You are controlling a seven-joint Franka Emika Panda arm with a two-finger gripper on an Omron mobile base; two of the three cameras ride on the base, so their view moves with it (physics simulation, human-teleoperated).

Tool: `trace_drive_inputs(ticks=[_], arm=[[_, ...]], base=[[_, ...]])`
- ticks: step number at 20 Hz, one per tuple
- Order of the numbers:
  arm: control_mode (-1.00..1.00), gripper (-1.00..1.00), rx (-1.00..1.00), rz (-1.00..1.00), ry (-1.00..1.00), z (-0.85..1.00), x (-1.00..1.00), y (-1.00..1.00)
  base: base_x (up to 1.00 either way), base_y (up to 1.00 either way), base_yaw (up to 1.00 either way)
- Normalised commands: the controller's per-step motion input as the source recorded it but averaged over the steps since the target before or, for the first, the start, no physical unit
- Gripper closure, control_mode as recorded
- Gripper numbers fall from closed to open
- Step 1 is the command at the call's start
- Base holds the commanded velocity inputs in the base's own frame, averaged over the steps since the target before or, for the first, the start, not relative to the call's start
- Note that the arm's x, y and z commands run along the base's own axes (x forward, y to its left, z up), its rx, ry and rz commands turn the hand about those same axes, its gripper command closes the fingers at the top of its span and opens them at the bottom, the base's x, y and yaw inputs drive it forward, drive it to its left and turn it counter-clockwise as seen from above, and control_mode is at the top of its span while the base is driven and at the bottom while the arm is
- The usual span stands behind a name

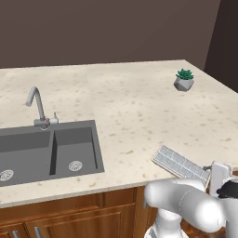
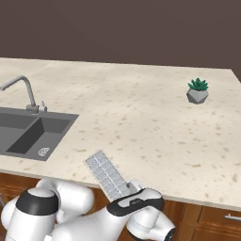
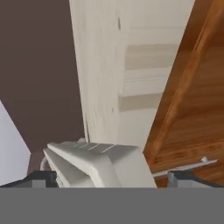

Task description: The ice cube tray has been filled with water. Take the tray and place it in the freezer to make ice. Close the freezer door after placing the tray.

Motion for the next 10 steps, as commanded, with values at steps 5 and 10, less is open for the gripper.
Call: trace_drive_inputs(ticks=[5, 10], arm=[[-1.0, 1.0, 0.0, -0.17, 0.0, 0.0, 0.24, 0.37], [-1.0, 1.0, 0.0, -0.15, 0.0, 0.0, 0.16, 0.52]], base=[[0.0, 0.0, 0.0], [0.0, 0.0, 0.0]])
